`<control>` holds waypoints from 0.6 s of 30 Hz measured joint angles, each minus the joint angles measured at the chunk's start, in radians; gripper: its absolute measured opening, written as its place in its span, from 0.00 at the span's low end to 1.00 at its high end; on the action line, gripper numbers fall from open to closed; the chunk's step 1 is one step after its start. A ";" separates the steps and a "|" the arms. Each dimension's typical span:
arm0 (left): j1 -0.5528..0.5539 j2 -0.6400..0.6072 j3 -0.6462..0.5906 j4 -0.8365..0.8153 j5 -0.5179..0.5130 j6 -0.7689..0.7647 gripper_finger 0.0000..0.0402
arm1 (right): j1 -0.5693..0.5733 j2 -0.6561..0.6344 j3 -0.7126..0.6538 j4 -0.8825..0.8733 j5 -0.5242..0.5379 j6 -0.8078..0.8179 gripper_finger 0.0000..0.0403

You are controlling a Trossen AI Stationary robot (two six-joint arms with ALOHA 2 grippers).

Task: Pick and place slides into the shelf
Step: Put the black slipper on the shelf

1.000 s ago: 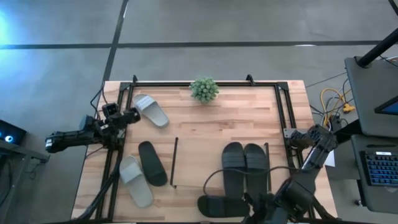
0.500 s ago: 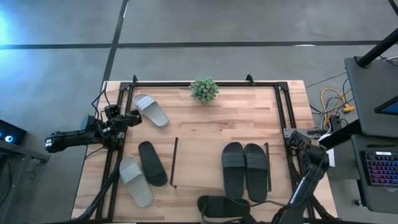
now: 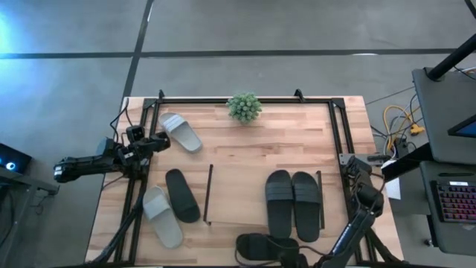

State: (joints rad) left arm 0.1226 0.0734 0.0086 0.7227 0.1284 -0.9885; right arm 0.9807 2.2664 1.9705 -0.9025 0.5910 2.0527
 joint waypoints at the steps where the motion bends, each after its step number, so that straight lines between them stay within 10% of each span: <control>1: 0.000 0.000 0.000 0.000 0.000 0.000 0.31 | -0.002 0.005 0.000 -0.003 0.003 -0.001 0.51; 18: 0.000 0.000 0.000 -0.008 -0.002 0.001 0.31 | -0.037 0.050 0.000 -0.111 0.058 0.051 0.51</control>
State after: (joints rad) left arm 0.1230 0.0738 0.0082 0.7147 0.1261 -0.9878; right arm 0.9438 2.3169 1.9705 -1.0138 0.6487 2.1037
